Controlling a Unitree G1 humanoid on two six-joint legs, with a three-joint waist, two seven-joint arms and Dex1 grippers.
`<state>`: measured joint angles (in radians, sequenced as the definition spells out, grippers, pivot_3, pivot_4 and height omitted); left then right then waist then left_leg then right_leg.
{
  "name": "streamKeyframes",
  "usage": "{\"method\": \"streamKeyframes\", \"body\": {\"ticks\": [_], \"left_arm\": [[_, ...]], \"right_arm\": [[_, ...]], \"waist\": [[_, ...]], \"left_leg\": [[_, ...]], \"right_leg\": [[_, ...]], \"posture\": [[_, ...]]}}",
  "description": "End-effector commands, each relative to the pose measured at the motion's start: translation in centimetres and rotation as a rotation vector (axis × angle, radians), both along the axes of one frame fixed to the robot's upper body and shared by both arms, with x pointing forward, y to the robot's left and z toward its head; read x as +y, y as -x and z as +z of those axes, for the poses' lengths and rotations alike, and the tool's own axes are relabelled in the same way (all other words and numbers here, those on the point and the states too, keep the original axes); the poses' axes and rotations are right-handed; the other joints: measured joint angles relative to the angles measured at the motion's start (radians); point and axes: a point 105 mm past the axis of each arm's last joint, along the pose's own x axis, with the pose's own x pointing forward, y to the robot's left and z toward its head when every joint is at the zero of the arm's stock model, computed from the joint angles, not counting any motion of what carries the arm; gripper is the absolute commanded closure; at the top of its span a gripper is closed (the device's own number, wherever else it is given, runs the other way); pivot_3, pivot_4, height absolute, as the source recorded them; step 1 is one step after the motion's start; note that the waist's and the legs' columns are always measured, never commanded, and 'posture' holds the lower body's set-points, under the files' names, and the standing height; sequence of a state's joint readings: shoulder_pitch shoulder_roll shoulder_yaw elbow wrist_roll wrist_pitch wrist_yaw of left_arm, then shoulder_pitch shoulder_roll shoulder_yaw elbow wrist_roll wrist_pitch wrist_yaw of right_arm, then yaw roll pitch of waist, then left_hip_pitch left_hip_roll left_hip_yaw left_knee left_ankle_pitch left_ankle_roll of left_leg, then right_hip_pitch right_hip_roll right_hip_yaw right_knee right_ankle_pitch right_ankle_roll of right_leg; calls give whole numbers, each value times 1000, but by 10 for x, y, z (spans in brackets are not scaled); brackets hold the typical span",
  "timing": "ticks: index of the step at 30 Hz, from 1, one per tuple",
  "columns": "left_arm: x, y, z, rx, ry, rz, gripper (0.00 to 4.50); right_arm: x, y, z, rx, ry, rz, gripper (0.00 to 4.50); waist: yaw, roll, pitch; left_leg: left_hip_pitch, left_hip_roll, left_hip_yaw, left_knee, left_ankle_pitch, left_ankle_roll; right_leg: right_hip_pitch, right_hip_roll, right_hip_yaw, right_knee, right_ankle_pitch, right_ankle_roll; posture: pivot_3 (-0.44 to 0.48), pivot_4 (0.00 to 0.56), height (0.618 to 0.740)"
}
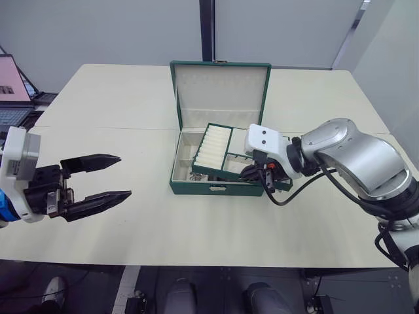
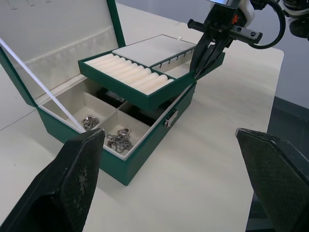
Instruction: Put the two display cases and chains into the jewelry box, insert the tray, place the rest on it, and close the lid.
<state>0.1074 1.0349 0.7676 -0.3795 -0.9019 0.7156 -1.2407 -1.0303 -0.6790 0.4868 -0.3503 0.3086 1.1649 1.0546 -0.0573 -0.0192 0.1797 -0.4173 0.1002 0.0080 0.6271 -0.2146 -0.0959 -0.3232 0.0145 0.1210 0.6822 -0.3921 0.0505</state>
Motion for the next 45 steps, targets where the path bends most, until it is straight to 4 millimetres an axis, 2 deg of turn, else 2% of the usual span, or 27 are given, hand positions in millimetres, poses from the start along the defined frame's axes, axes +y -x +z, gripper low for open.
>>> {"method": "streamKeyframes", "body": {"ticks": [1, 9, 29, 45], "left_arm": [[7, 11, 15, -58, -26, 30, 0], [8, 14, 16, -50, -18, 39, 0], [1, 10, 14, -48, -10, 45, 0], [-2, 9, 13, -47, -8, 47, 0]], "right_arm": [[20, -6, 8, -81, -6, 71, 4479], [41, -18, -4, -95, 27, 143, 4479], [51, -22, -9, -89, 34, 190, 4479], [47, -25, -15, -69, 41, 181, 4479]], "waist": [[-6, 0, 0], [-6, -1, 0], [-6, -1, 0], [-6, -1, 0]], "left_leg": [[0, 1, 0, 0, 0, 0], [0, 0, 0, -1, 0, 0], [0, 1, 0, -1, 0, 0], [0, 1, 0, -1, 0, 0]], "right_leg": [[-1, 1, 0, 1, 0, 0], [-1, 0, 0, 1, 0, 0], [-1, 0, 0, 1, 0, 0], [-2, 0, 0, 1, 0, 0]], "posture": [[0, 150, 740], [0, 150, 740], [0, 150, 740], [0, 150, 740]]}}
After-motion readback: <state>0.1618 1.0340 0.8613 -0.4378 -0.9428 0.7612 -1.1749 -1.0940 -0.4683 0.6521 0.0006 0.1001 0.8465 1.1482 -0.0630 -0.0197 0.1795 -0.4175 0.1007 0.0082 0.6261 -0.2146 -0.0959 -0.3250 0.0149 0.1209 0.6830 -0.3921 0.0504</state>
